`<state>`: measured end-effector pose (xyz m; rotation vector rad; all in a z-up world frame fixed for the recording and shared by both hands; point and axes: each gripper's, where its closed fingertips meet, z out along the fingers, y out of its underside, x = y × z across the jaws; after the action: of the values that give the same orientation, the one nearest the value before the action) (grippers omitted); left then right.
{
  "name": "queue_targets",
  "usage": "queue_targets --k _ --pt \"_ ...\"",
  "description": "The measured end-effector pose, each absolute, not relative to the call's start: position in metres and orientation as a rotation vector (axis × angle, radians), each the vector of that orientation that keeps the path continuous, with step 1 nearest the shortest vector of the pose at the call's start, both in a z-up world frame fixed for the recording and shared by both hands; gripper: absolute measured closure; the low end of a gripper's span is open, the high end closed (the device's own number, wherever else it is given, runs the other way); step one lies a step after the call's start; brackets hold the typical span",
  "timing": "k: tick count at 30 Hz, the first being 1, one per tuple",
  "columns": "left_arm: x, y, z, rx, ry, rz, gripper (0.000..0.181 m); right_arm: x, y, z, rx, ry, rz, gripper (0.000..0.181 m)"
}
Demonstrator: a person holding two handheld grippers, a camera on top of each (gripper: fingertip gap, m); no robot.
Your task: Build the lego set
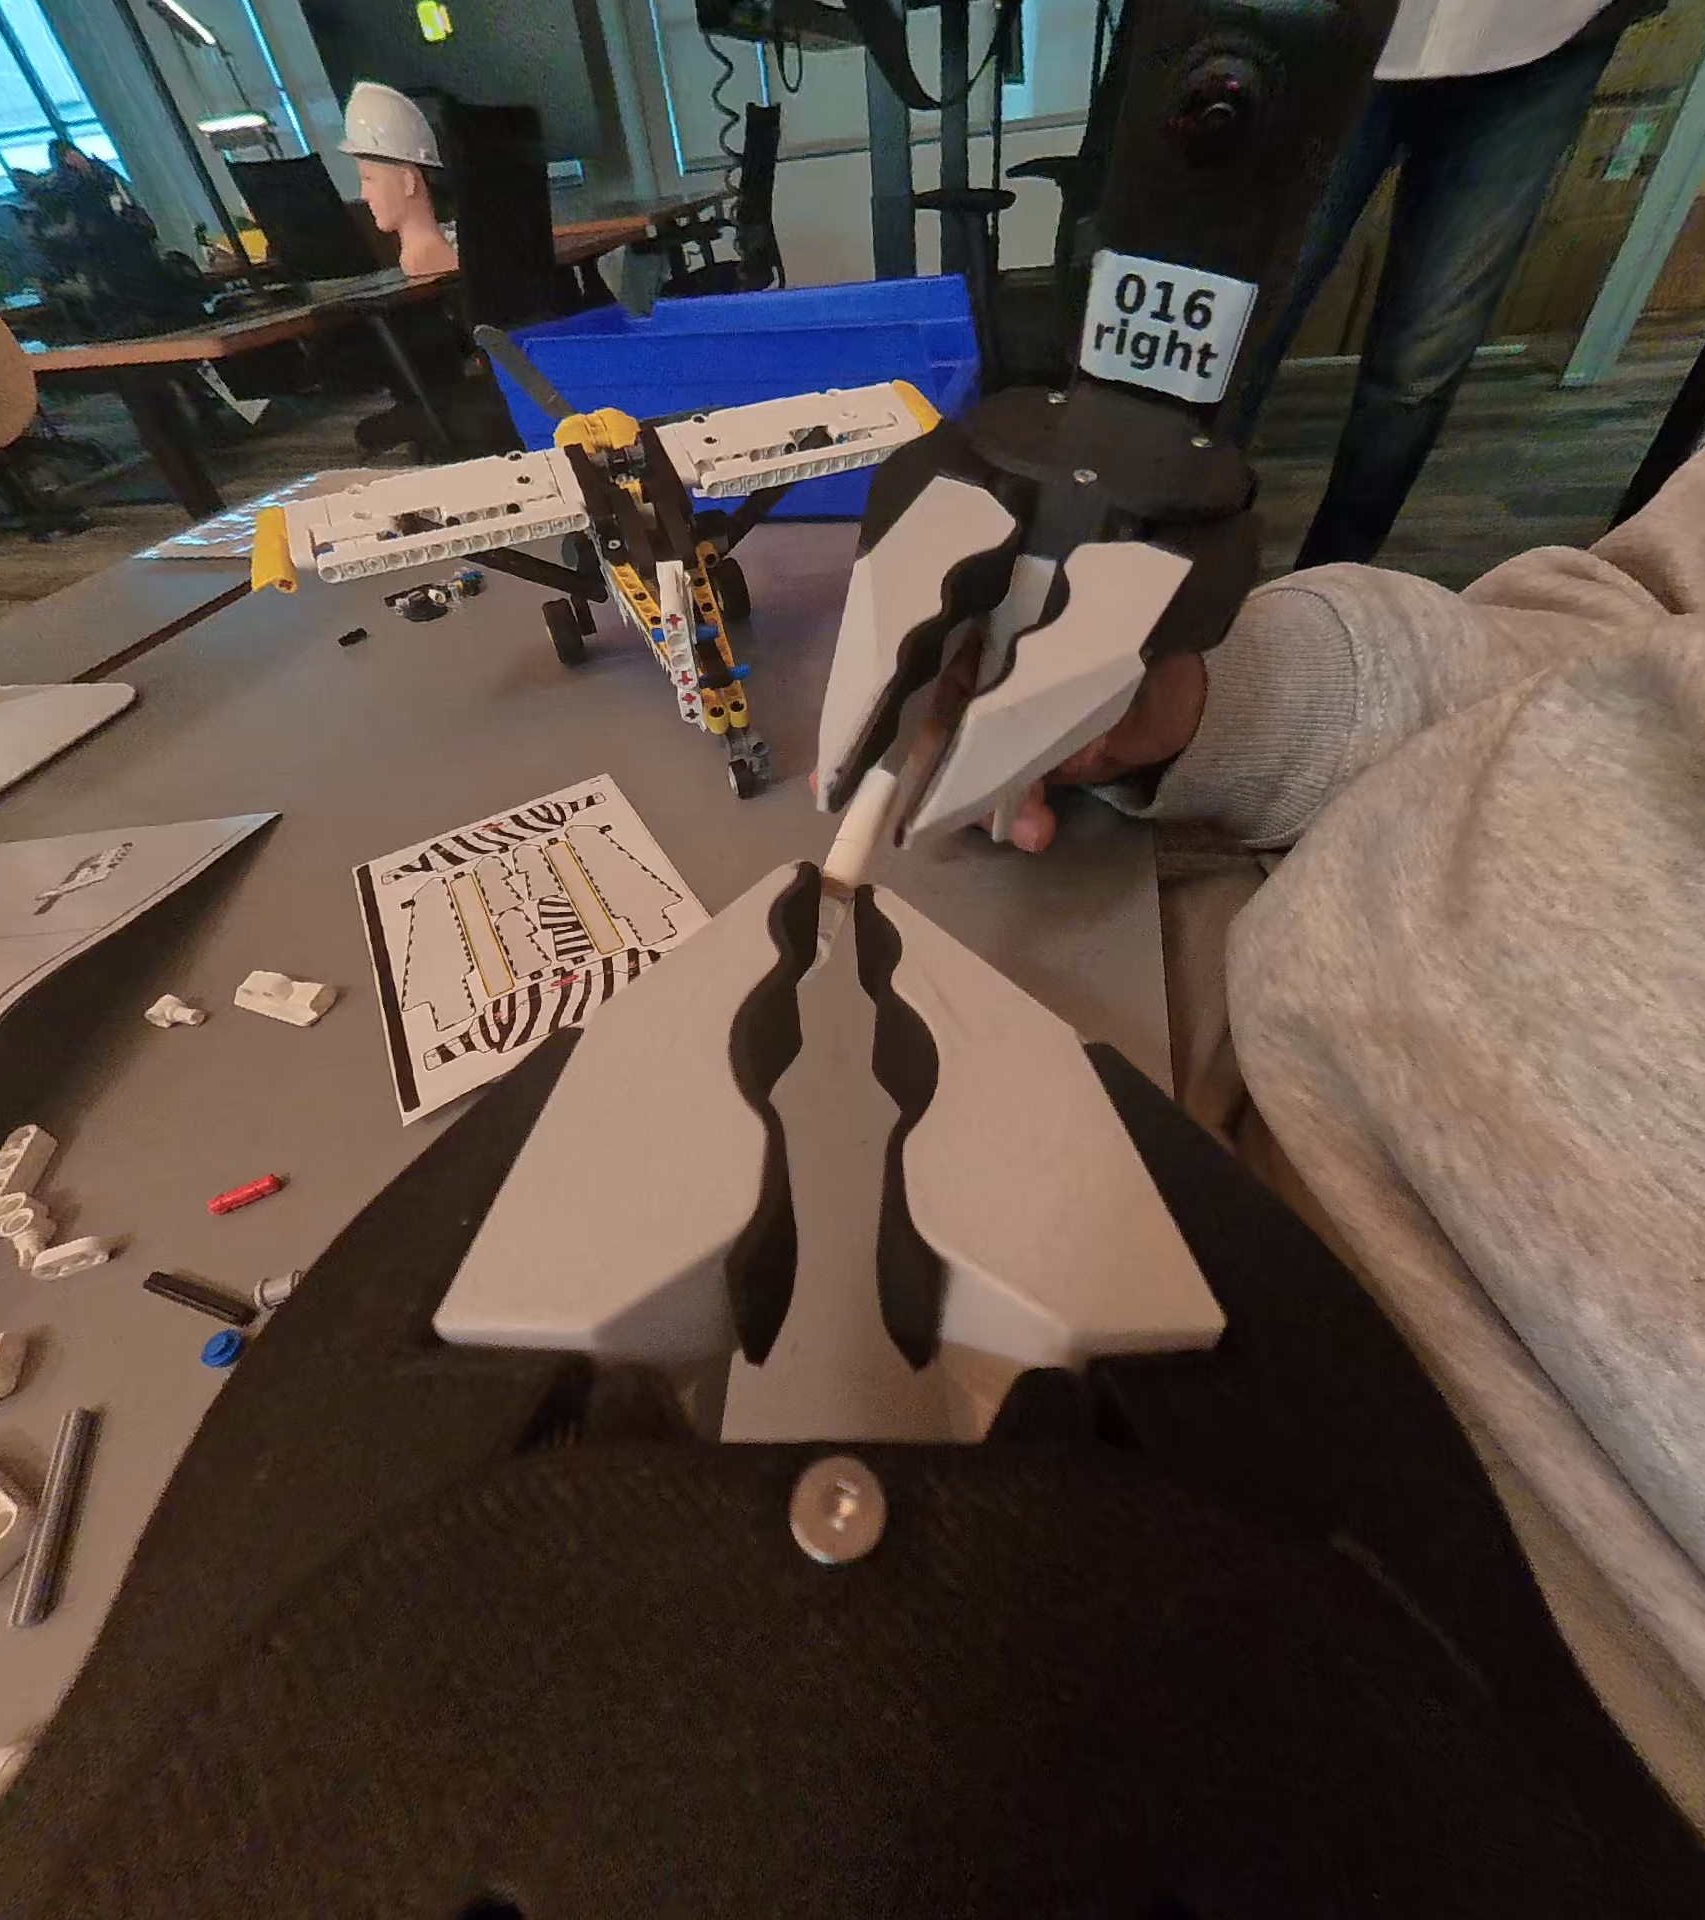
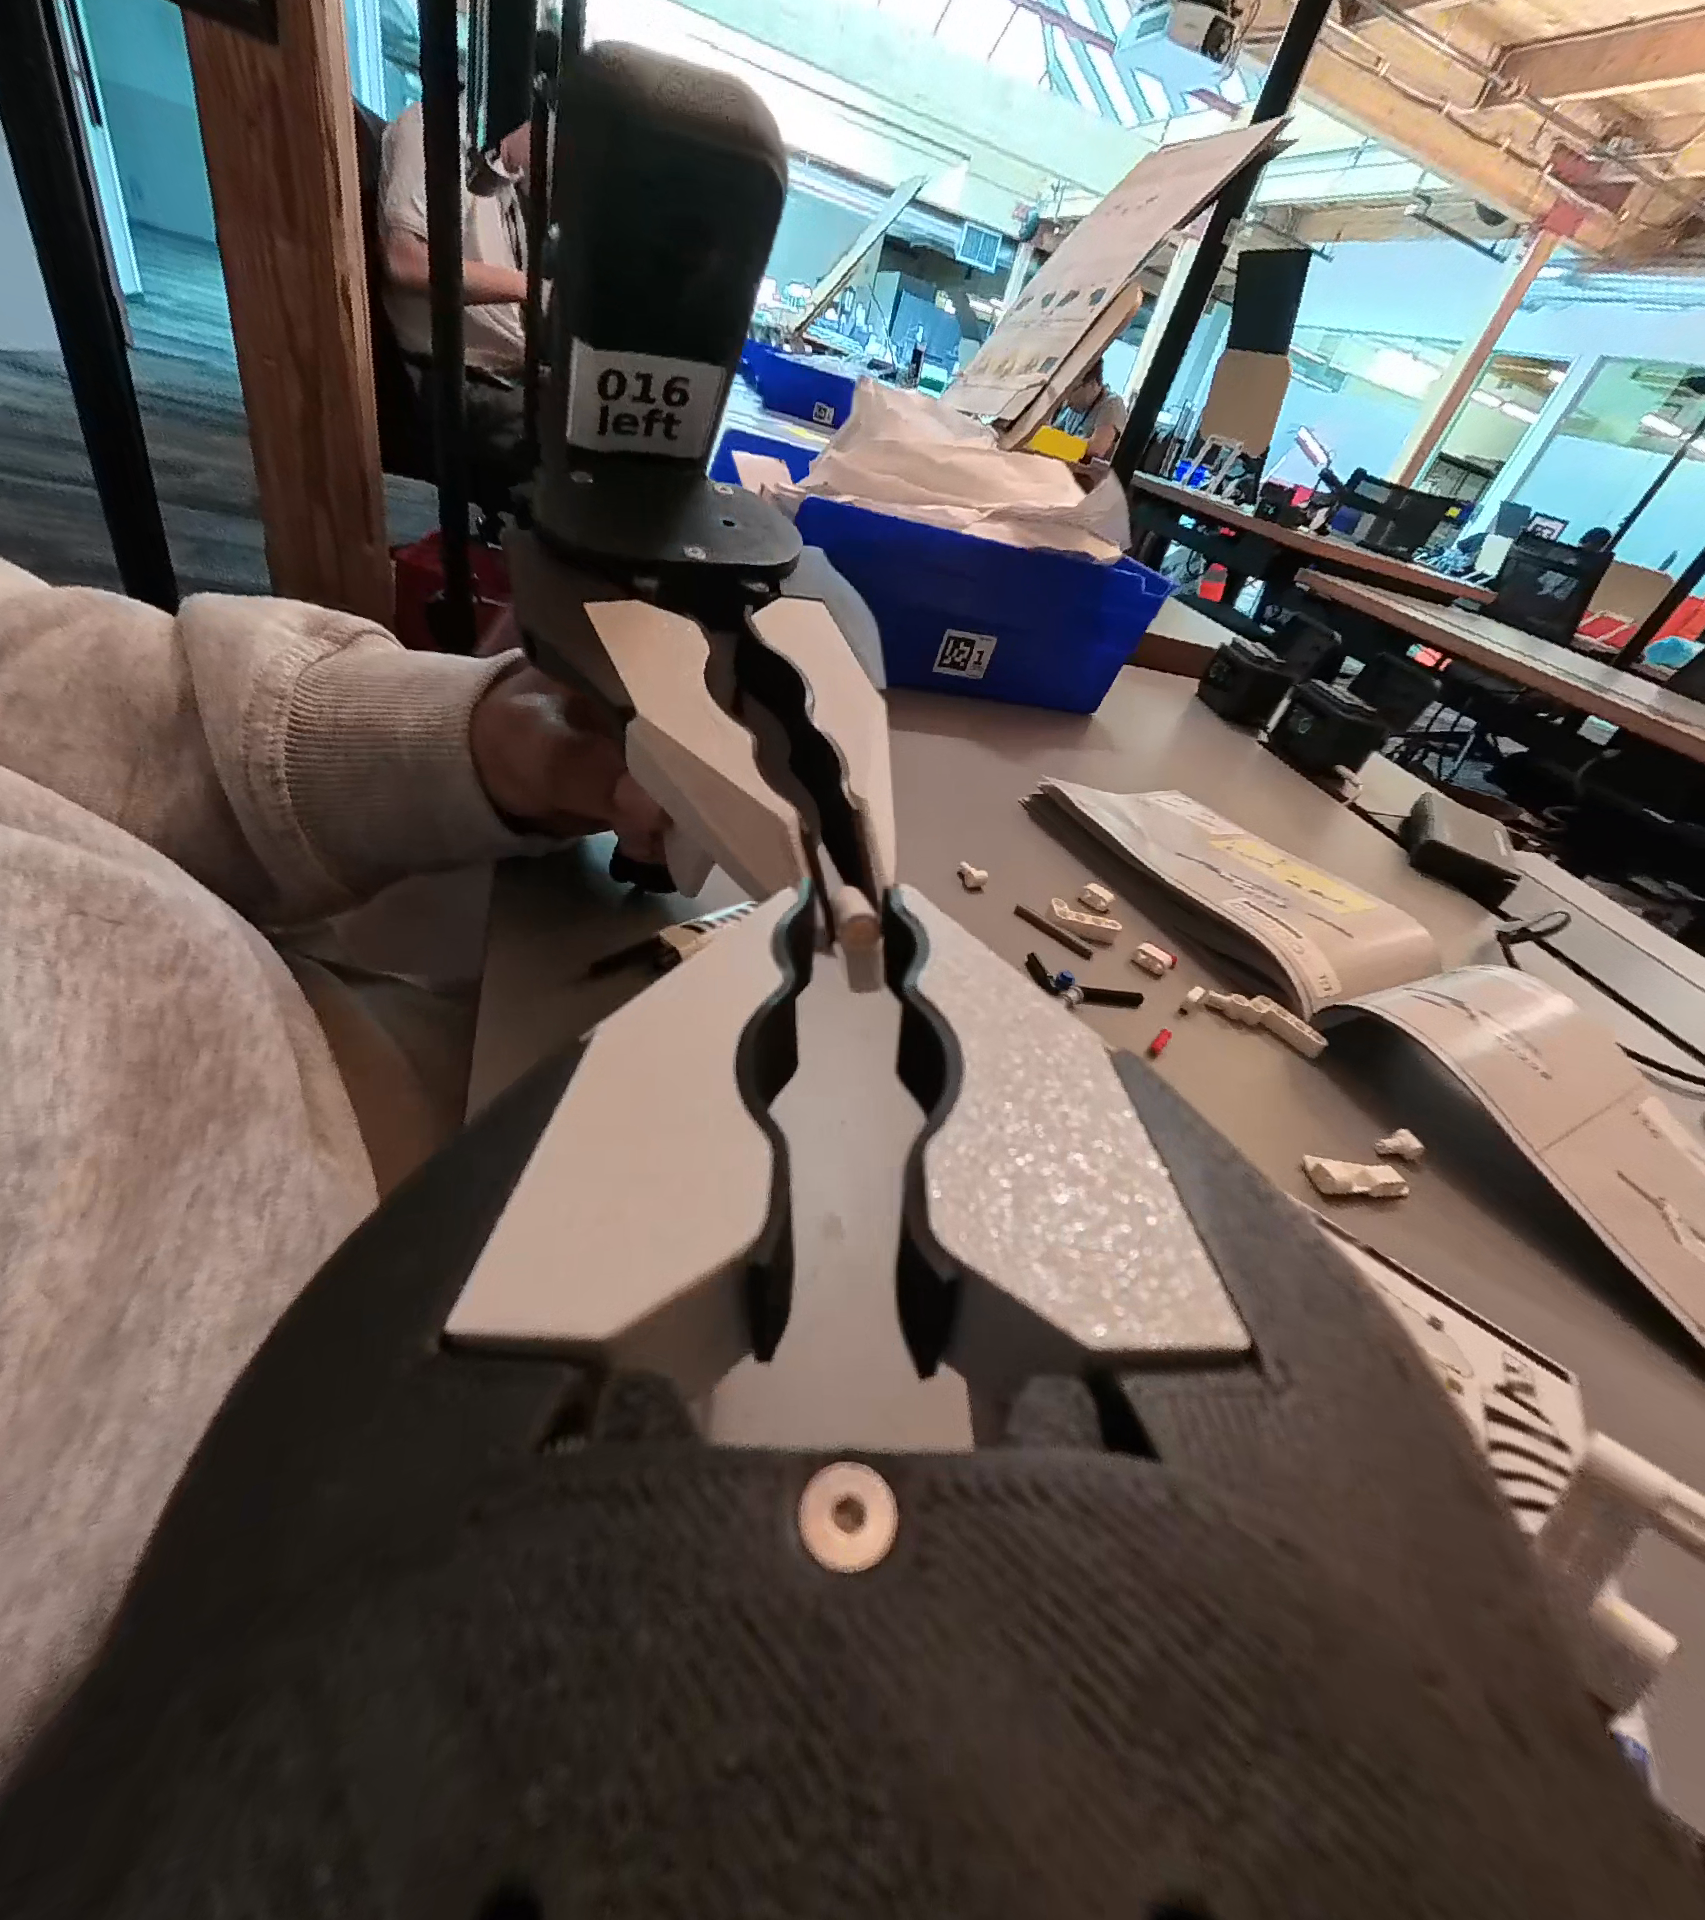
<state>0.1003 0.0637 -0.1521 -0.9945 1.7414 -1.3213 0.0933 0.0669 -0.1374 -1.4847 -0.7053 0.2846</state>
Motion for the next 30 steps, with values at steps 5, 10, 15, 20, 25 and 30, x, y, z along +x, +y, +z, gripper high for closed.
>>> queue_targets --k 5,10,15,20,25,30 --pt "0.101 0.063 -0.153 -0.994 1.745 -1.308 0.177 0.094 0.069 -0.142 -1.501 -0.725 0.225 0.175" --pt "0.102 0.065 -0.155 -1.01 1.747 -1.283 0.177 0.095 0.07 -0.145 -1.515 -0.74 0.191 0.175" --pt "0.103 0.066 -0.157 -1.016 1.753 -1.256 0.177 0.095 0.071 -0.147 -1.519 -0.754 0.153 0.175" --pt "0.103 0.065 -0.157 -1.011 1.754 -1.258 0.177 0.095 0.07 -0.147 -1.513 -0.759 0.141 0.175" --pt "0.103 0.066 -0.156 -1.013 1.747 -1.264 0.177 0.096 0.071 -0.145 -1.498 -0.75 0.135 0.175" --pt "0.107 0.082 -0.155 -1.07 1.674 -1.203 0.177 0.111 0.072 -0.131 -1.449 -0.629 0.14 0.142"
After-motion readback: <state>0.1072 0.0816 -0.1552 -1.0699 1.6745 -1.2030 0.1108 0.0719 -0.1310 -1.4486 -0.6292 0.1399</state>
